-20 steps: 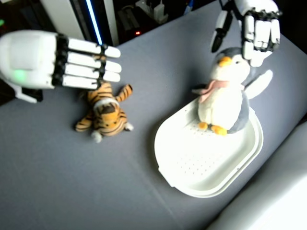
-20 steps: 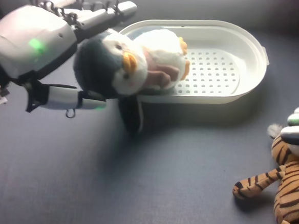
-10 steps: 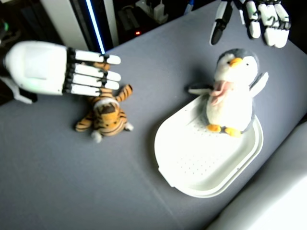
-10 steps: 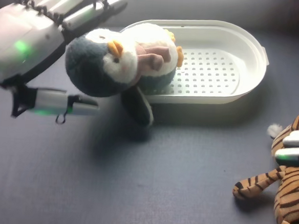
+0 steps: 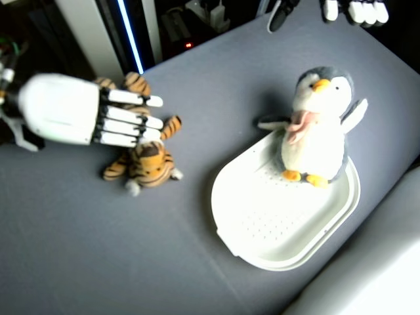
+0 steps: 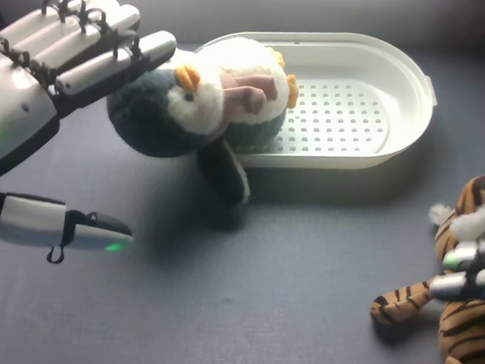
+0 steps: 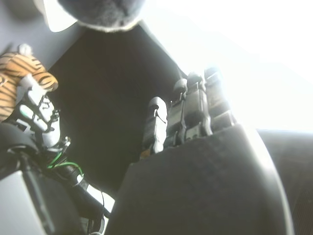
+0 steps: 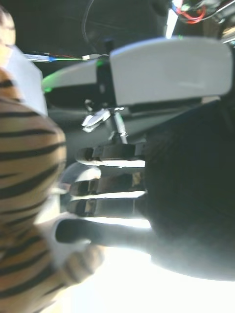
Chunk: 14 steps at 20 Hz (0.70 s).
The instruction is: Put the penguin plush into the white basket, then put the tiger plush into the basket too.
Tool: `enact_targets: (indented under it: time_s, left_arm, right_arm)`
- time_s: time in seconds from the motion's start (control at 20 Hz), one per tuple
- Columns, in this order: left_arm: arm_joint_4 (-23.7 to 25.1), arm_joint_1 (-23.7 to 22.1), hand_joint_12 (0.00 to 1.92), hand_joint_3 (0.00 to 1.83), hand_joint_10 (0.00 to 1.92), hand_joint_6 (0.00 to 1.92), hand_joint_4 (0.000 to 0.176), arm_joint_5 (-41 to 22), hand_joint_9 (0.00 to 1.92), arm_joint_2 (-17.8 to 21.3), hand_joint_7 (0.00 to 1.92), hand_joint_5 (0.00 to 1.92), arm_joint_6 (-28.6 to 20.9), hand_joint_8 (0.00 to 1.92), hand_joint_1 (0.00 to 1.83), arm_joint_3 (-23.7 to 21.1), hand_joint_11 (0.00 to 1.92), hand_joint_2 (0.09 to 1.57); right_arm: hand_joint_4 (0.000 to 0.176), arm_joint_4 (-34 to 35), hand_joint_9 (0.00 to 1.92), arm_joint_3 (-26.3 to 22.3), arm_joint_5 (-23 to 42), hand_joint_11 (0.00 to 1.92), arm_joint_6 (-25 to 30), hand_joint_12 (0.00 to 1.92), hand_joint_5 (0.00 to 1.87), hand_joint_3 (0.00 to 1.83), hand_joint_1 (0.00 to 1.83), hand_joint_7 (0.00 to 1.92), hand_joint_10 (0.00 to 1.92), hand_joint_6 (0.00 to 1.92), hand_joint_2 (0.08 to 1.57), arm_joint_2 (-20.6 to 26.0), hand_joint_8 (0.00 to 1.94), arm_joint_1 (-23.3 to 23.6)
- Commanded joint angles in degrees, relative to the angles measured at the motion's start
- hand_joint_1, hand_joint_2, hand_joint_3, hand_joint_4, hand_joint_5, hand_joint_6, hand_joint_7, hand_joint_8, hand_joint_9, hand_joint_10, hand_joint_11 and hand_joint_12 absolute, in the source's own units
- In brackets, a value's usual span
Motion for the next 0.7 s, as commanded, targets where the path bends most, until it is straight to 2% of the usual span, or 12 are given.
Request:
enact_targets:
  time_s: [0.0, 0.05, 0.1, 0.15, 0.2, 0.25, 0.3, 0.45, 0.5, 0.55, 0.6, 0.65]
  left_arm:
    - [-0.9, -0.36, 0.0, 0.0, 0.0, 0.0, 0.176, -7.9, 0.0, 0.34, 0.0, 0.0, -0.39, 0.0, 0.66, -0.17, 0.0, 0.77]
    - [-0.88, -0.28, 0.0, 0.0, 0.0, 0.0, 0.176, -8.02, 0.0, 0.29, 0.0, 0.0, -0.48, 0.0, 0.74, -0.18, 0.0, 0.78]
    - [-0.88, -0.22, 0.0, 0.0, 0.0, 0.0, 0.176, -8.1, 0.0, 0.26, 0.0, 0.0, -0.48, 0.0, 0.8, -0.18, 0.0, 0.78]
    - [-0.88, -0.2, 0.0, 0.0, 0.0, 0.0, 0.176, -8.11, 0.0, 0.25, 0.0, 0.0, -0.48, 0.0, 0.8, -0.18, 0.0, 0.78]
    - [-0.88, -0.15, 0.0, 0.0, 0.0, 0.0, 0.176, -8.12, 0.0, 0.26, 0.0, 0.0, -0.52, 0.0, 0.78, -0.18, 0.0, 0.78]
    - [-0.9, -0.01, 0.0, 0.0, 0.0, 0.0, 0.176, -8.18, 0.0, 0.27, 0.0, 0.0, -0.63, 0.0, 0.72, -0.18, 0.0, 0.79]
    - [-0.94, 0.13, 0.0, 0.0, 0.0, 0.0, 0.176, -8.28, 0.0, 0.27, 0.0, 0.0, -0.72, 0.0, 0.73, -0.18, 0.0, 0.8]
    - [-1.63, 1.4, 0.0, 0.01, 0.0, 0.0, 0.176, -9.47, 0.0, 0.28, 0.0, 0.0, -1.37, 0.0, 0.7, -0.24, 0.0, 0.8]
    - [-1.74, 1.56, 0.0, 0.01, 0.0, 0.0, 0.176, -9.7, 0.0, 0.28, 0.0, 0.0, -1.4, 0.0, 0.71, -0.28, 0.0, 0.81]
    - [-1.95, 1.71, 0.0, 0.01, 0.0, 0.0, 0.176, -9.97, 0.0, 0.28, 0.0, 0.0, -1.41, 0.0, 0.71, -0.33, 0.0, 0.81]
    - [-2.12, 1.78, 0.0, 0.0, 0.0, 0.0, 0.176, -10.01, 0.0, 0.23, 0.0, 0.0, -1.41, 0.0, 0.73, -0.33, 0.0, 0.8]
    - [-2.25, 1.84, 0.0, 0.0, 0.0, 0.0, 0.176, -10.01, 0.0, 0.18, 0.0, 0.0, -1.41, 0.0, 0.74, -0.33, 0.0, 0.8]
  right_arm:
    - [0.079, 0.58, 0.6, 0.45, 2.16, 0.5, -0.22, 0.29, 0.48, 0.0, 1.19, 0.45, 0.02, 0.01, 1.16, -0.53, 0.01, 1.12]
    - [0.068, -0.37, 0.71, 0.79, 0.34, 0.4, -0.47, 0.54, 0.52, 0.0, 1.23, 0.52, 0.03, 0.0, 1.17, -1.22, 0.01, 1.9]
    - [0.037, -0.64, 0.82, 1.22, -0.63, 0.4, -0.63, 0.88, 0.65, 0.0, 1.24, 0.65, 0.13, 0.02, 1.18, -1.9, 0.04, 2.42]
    - [0.0, -0.58, 0.67, 1.56, -0.84, 0.44, -0.65, 1.3, 0.66, 0.0, 1.15, 0.64, 0.83, 1.04, 1.28, -2.29, 1.34, 2.68]
    - [0.0, -0.17, 0.48, 2.04, -0.85, 0.46, -0.65, 1.72, 0.6, 0.0, 1.13, 0.55, 1.67, 1.31, 1.35, -2.58, 1.78, 3.19]
    - [0.0, 0.22, 0.49, 2.31, -0.81, 0.58, -0.84, 1.88, 0.64, 0.0, 1.13, 0.54, 1.87, 1.35, 1.34, -2.67, 1.84, 3.76]
    - [0.0, 0.86, 0.5, 2.5, -0.5, 0.62, -1.48, 1.84, 0.69, 0.0, 1.14, 0.57, 1.9, 1.32, 1.32, -2.67, 1.78, 4.38]
    - [0.0, 8.08, 0.51, 2.85, 6.0, 0.59, -5.66, 1.81, 0.49, 0.01, 1.24, 0.39, 1.87, 1.74, 1.4, -2.66, 1.78, 5.4]
    - [0.0, 10.15, 0.52, 2.85, 8.14, 0.58, -6.65, 1.8, 0.53, 0.0, 1.25, 0.41, 1.83, 1.72, 1.38, -2.66, 1.74, 5.56]
    - [0.0, 14.01, 0.54, 2.83, 12.36, 0.61, -8.52, 1.64, 0.51, 0.0, 1.55, 0.49, 1.8, 1.66, 1.28, -2.67, 1.68, 5.92]
    - [0.0, 16.26, 0.58, 2.82, 14.79, 0.58, -9.8, 1.62, 0.61, 0.0, 1.34, 0.54, 1.73, 1.54, 1.31, -2.75, 1.62, 6.35]
    - [0.0, 18.01, 0.58, 2.85, 16.33, 0.57, -11.07, 1.65, 0.66, 0.0, 1.3, 0.54, 1.72, 1.48, 1.31, -2.92, 1.59, 7.08]
